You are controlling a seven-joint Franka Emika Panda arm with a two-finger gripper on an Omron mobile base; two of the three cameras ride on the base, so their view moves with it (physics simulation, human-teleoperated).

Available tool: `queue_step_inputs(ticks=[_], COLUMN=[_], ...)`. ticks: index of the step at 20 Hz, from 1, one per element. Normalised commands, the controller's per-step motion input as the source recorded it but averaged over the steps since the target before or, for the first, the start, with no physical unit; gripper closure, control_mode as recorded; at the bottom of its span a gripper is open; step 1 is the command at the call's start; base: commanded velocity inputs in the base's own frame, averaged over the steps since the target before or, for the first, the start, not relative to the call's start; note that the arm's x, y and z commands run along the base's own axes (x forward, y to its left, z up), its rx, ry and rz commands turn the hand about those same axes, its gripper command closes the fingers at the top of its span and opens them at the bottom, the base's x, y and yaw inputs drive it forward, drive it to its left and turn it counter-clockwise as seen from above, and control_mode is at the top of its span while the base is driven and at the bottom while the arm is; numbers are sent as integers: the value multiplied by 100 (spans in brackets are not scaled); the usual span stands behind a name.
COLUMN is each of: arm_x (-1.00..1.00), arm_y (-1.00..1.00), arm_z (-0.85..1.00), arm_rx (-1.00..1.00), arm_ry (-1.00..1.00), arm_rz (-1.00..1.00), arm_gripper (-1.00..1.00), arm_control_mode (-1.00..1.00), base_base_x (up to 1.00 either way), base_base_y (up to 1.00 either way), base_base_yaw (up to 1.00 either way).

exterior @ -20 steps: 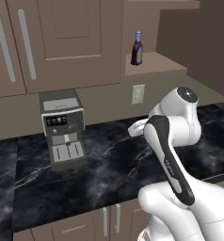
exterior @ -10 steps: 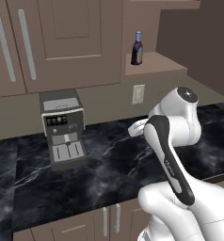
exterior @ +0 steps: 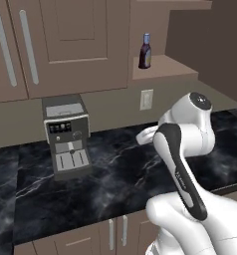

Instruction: Move the shaker and condiment bottle from the cabinet to the dining counter.

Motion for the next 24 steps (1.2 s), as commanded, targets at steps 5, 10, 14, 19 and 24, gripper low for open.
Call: queue_step_inputs(ticks=[5,10,14,19,24], arm_x=[-25,-14,-18,-19,-24], arm_y=[0,-1,-13,-22,-22], arm_z=[9,37,58,64,58], arm_rx=[0,7,26,32,24], arm_ry=[-37,-31,-1,1,0], arm_rz=[-17,-32,-26,-5,0], arm_gripper=[-100,-100,-100,-100,-100], arm_control_mode=[-100,-100,-100,-100,-100], base_base_x=[0,0,0,0,0], base_base_y=[0,0,0,0,0], base_base_yaw=[0,0,0,0,0])
